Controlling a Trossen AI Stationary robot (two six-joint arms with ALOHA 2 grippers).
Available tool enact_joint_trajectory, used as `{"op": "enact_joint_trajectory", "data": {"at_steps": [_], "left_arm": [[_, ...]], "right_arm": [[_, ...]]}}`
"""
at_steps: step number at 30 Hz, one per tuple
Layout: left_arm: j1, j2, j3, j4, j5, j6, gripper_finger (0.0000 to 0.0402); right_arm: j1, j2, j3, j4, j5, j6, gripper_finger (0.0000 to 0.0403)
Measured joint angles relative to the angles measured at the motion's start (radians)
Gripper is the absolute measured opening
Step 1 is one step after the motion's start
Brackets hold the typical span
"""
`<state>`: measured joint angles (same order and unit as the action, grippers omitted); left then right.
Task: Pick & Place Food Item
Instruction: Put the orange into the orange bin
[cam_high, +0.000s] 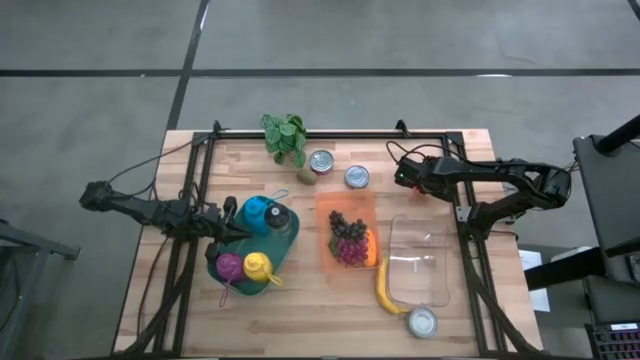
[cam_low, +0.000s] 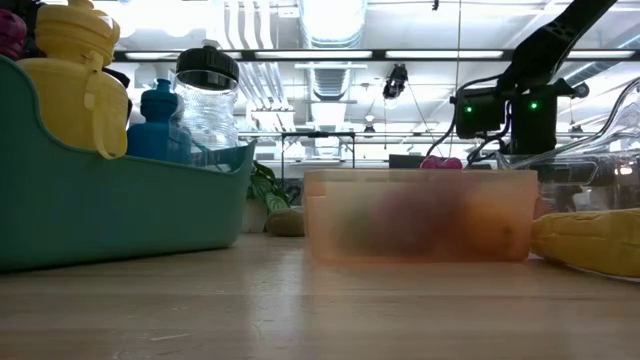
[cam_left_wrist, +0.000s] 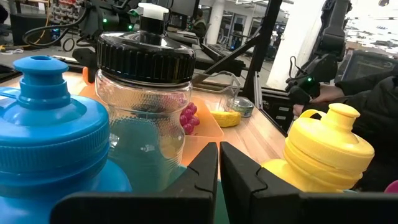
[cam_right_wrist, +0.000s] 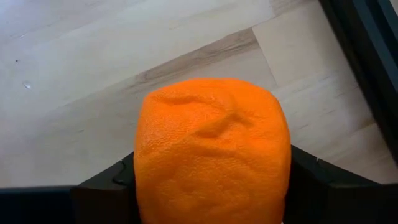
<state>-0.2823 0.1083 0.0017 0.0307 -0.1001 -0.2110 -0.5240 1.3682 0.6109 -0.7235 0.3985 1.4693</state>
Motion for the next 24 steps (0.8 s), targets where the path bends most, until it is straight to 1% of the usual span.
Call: {"op": "enact_joint_trajectory", "data": {"at_steps": [8, 17, 24], "left_arm": [[0.000, 0.000, 0.000, 0.000, 0.000, 0.000, 0.0022], [0.000, 0.000, 0.000, 0.000, 0.000, 0.000, 0.0022], [0.000, 0.000, 0.000, 0.000, 0.000, 0.000, 0.0022]], "right_arm": [[0.000, 0.000, 0.000, 0.000, -0.001, -0.003, 0.0250], [0.000, 0.000, 0.000, -0.002, 0.000, -0.007, 0.0231], [0.000, 0.000, 0.000, -0.003, 0.001, -0.007, 0.0245]]}}
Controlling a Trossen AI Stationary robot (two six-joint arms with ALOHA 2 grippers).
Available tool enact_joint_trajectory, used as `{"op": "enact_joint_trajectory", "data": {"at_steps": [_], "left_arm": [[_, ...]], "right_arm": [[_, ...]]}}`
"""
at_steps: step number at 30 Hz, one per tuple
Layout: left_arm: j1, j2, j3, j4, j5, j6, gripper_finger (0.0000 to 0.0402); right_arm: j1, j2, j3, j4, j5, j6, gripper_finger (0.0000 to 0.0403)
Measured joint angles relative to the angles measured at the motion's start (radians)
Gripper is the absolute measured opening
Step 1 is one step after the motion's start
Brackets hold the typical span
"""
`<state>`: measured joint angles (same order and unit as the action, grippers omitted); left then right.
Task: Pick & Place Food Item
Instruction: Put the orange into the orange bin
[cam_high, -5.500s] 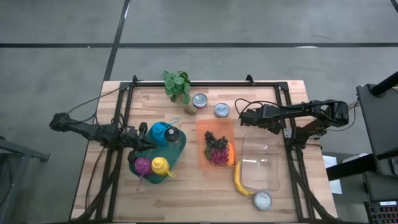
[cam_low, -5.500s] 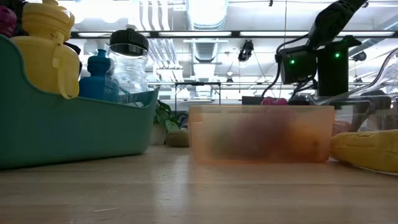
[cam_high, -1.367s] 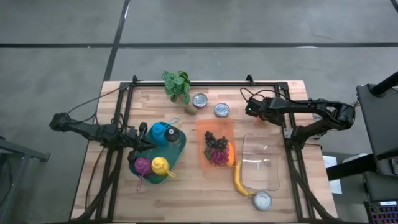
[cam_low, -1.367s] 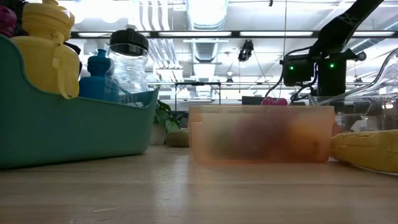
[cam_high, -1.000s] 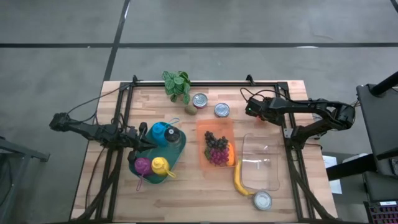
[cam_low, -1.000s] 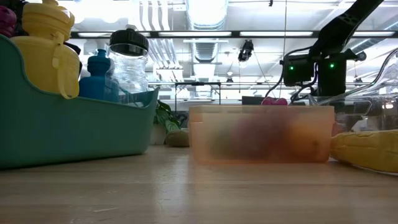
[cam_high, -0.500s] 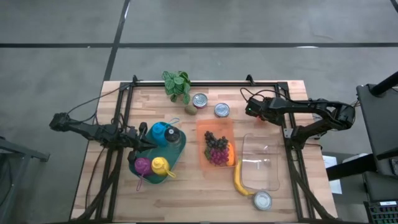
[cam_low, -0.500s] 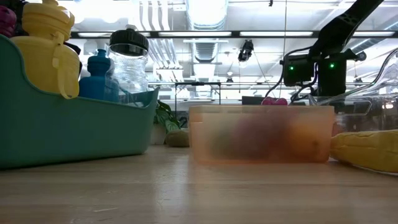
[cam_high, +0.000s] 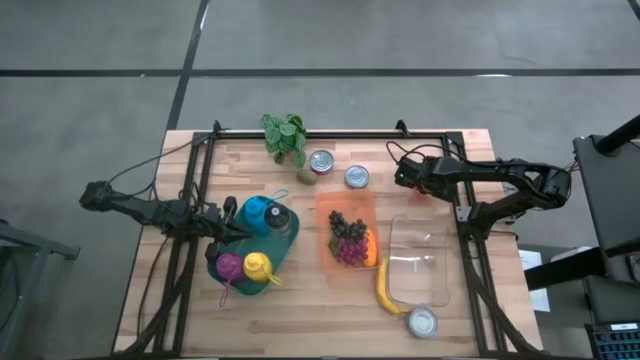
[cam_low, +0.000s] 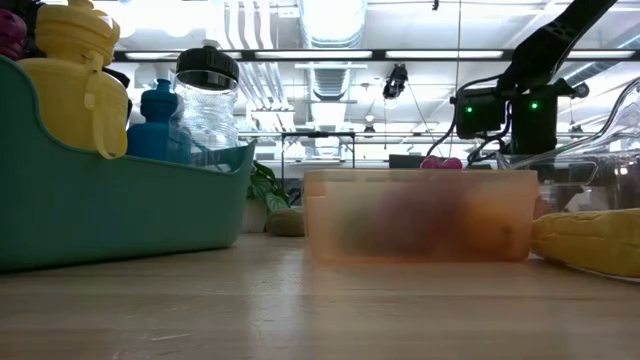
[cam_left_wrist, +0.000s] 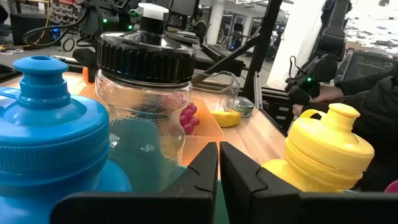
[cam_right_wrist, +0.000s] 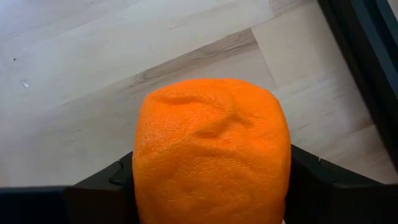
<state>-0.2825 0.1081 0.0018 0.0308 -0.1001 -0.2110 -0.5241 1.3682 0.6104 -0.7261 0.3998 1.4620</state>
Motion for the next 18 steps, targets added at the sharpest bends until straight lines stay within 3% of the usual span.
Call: {"op": "enact_joint_trajectory", "data": {"at_steps": [10, 18], "left_arm": [[0.000, 0.000, 0.000, 0.000, 0.000, 0.000, 0.0022], [0.000, 0.000, 0.000, 0.000, 0.000, 0.000, 0.0022]], "right_arm": [[0.000, 0.000, 0.001, -0.002, 0.001, -0.004, 0.0231], [0.000, -0.010, 0.052, -0.045, 0.008, -0.035, 0.0244]]}}
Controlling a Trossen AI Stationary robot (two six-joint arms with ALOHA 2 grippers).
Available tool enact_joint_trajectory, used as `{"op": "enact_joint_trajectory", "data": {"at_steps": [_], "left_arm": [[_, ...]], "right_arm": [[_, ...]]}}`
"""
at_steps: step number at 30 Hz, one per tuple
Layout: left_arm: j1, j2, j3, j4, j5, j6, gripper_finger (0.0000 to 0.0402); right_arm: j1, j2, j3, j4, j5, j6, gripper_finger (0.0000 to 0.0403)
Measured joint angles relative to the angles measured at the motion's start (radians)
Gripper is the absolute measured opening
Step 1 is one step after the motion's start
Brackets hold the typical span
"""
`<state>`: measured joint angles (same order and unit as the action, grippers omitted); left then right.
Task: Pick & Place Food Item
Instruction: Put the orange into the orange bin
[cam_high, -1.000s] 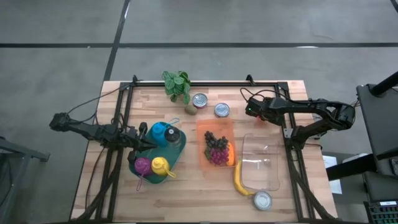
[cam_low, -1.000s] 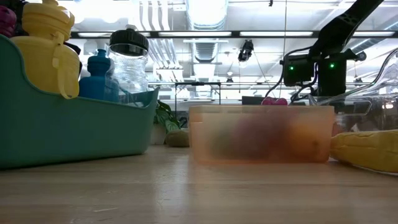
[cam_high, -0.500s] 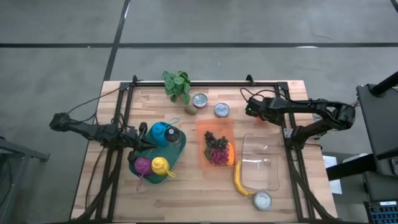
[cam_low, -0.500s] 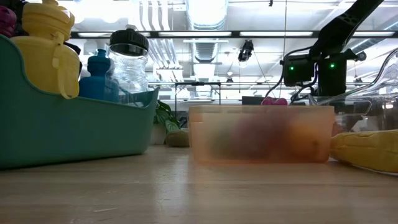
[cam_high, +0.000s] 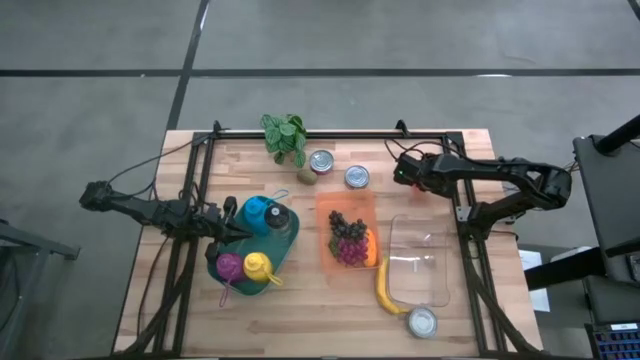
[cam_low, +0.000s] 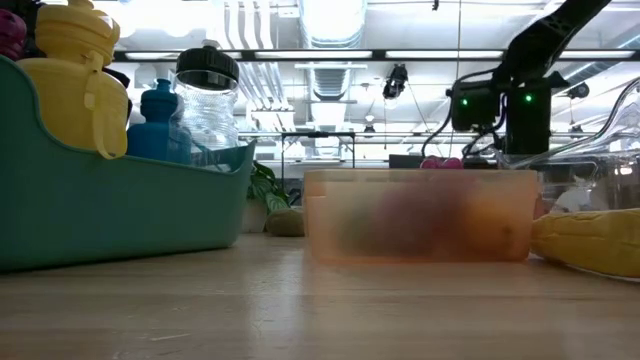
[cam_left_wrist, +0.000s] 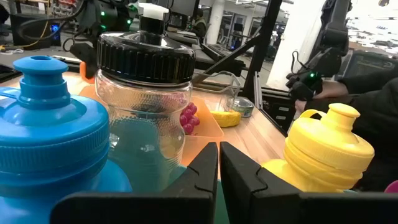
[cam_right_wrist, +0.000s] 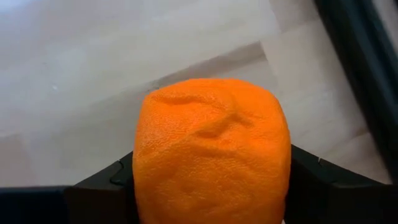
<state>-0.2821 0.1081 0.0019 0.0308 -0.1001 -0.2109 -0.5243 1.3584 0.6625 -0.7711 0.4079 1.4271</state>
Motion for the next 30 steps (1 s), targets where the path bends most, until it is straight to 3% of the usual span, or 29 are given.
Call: {"op": "enact_joint_trajectory", "data": {"at_steps": [10, 20, 30], "left_arm": [[0.000, 0.000, 0.000, 0.000, 0.000, 0.000, 0.0022], [0.000, 0.000, 0.000, 0.000, 0.000, 0.000, 0.0022], [0.000, 0.000, 0.000, 0.000, 0.000, 0.000, 0.0022]], "right_arm": [[0.001, -0.066, 0.171, -0.146, 0.054, -0.157, 0.0245], [0.028, -0.115, 0.341, -0.132, 0.067, -0.377, 0.0246], [0.151, -0.112, 0.476, -0.091, 0.067, -0.573, 0.0247]]}}
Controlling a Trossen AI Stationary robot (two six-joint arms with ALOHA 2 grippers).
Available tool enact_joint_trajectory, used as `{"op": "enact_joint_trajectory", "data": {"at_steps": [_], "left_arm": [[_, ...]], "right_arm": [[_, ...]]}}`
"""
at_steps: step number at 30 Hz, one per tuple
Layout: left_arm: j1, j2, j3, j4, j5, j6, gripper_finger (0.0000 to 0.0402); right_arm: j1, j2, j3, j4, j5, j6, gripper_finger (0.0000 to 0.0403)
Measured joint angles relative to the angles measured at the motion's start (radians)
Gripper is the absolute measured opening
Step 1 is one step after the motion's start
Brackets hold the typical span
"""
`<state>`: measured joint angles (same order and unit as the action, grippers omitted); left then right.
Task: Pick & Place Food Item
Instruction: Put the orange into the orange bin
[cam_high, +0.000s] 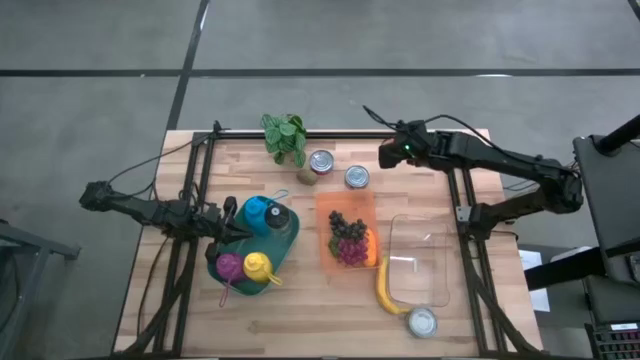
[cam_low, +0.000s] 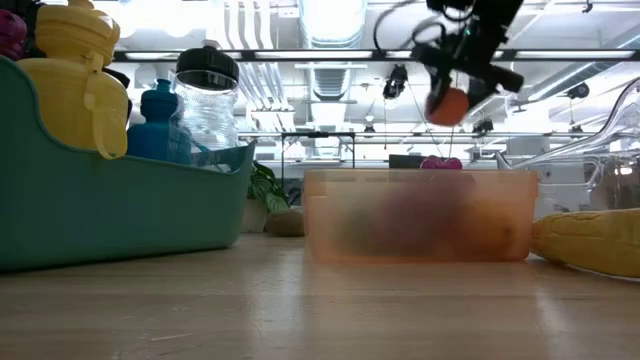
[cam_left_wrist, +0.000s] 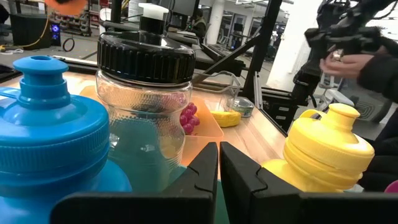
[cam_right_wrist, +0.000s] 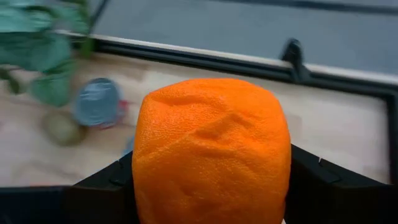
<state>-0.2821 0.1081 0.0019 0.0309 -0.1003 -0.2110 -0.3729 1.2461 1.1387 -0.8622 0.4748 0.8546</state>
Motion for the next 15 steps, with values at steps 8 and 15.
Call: {"op": "enact_joint_trajectory", "data": {"at_steps": [8, 15], "left_arm": [[0.000, 0.000, 0.000, 0.000, 0.000, 0.000, 0.0022], [0.000, 0.000, 0.000, 0.000, 0.000, 0.000, 0.0022]], "right_arm": [[0.137, 0.000, 0.031, 0.099, 0.000, -0.056, 0.0247], [0.241, 0.014, -0.029, 0.259, -0.004, -0.074, 0.0247]]}}
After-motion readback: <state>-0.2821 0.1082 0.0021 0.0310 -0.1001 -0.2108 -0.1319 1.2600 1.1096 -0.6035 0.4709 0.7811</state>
